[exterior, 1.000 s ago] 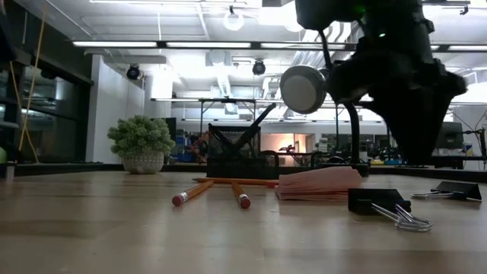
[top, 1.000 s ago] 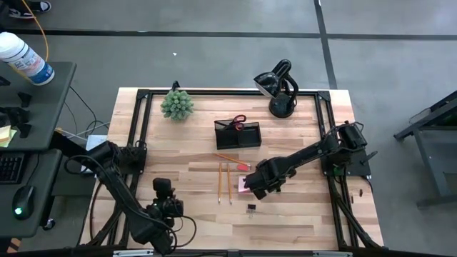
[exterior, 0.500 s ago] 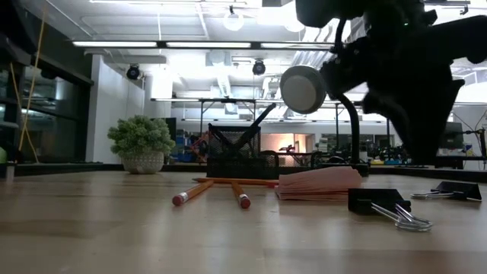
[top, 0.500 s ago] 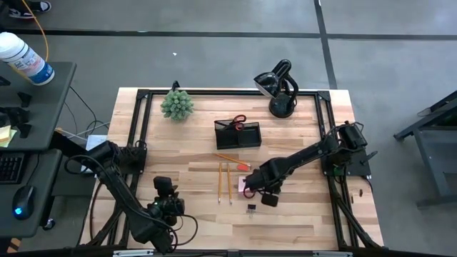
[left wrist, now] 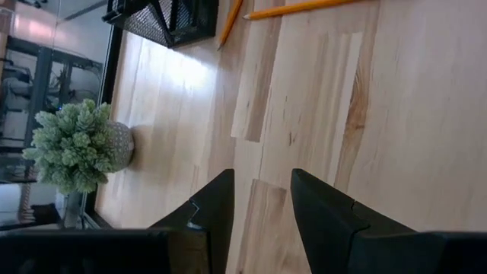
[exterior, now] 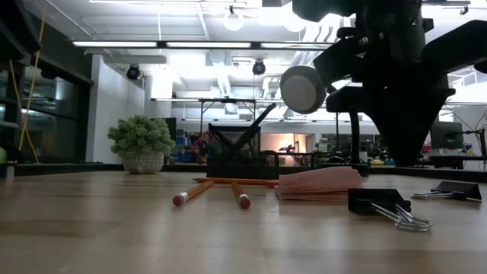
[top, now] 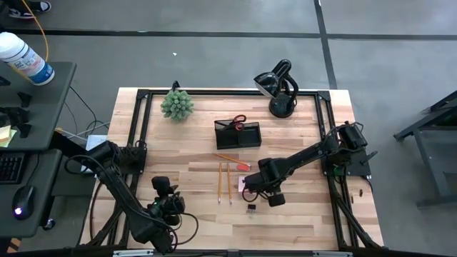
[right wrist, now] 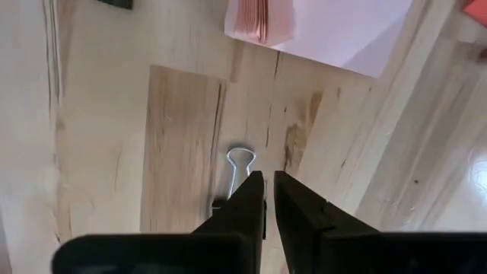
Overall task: Pick and place office supplies into organizer
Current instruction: Put the top binder clip into the desk organizer
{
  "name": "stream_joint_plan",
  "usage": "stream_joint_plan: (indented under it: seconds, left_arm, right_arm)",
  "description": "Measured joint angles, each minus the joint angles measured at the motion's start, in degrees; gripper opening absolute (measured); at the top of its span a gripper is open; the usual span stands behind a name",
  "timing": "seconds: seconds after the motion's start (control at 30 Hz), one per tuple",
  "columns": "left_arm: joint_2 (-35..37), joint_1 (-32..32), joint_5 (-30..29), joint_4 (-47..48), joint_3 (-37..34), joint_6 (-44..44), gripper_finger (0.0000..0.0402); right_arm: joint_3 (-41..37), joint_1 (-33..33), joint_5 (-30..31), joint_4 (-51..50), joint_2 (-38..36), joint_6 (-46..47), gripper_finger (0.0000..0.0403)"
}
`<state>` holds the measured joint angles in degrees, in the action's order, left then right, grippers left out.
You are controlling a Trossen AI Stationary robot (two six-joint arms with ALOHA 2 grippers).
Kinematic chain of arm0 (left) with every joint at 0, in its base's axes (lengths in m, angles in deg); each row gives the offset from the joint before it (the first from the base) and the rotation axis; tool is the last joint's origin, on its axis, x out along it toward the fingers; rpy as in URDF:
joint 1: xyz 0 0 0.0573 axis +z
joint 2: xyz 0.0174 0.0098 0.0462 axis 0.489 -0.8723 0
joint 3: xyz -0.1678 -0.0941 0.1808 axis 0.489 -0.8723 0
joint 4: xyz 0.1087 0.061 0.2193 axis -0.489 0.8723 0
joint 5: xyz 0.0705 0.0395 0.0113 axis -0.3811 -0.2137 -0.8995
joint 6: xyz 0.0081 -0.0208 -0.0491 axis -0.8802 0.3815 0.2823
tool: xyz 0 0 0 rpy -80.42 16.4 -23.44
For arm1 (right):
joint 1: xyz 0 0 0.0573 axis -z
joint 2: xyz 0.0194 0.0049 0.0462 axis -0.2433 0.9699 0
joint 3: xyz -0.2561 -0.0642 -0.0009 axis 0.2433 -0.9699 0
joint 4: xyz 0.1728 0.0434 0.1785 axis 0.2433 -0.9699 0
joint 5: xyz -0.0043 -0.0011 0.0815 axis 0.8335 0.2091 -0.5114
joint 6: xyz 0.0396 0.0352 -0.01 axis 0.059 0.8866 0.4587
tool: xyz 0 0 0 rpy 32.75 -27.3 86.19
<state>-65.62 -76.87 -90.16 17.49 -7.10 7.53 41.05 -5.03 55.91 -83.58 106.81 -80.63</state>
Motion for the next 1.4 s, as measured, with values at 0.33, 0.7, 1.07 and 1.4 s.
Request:
stream_joint_plan:
  seconds: [0.33, 0.7, 1.07, 1.4]
  left_arm:
    - [0.04, 0.0, -0.98, 0.0, 0.0, 0.3, 0.012]
    - [0.04, 0.02, -1.23, 0.0, 0.0, 0.36, 0.012]
    - [0.07, 2.27, -1.21, -0.01, 0.02, 0.3, 0.012]
    - [0.07, 2.36, -1.54, -0.02, 0.02, 0.19, 0.012]
  right_arm:
    - [-1.76, -0.09, -1.79, -0.62, 0.52, 1.04, 0.0071]
    - [-3.78, -0.2, -0.19, 3.3, 0.55, 3.17, 0.0079]
    - [-3.78, -0.44, -0.26, 4.54, 2.4, 3.43, 0.0076]
    - [-3.78, -0.44, -0.28, 5.31, 2.43, 3.47, 0.0064]
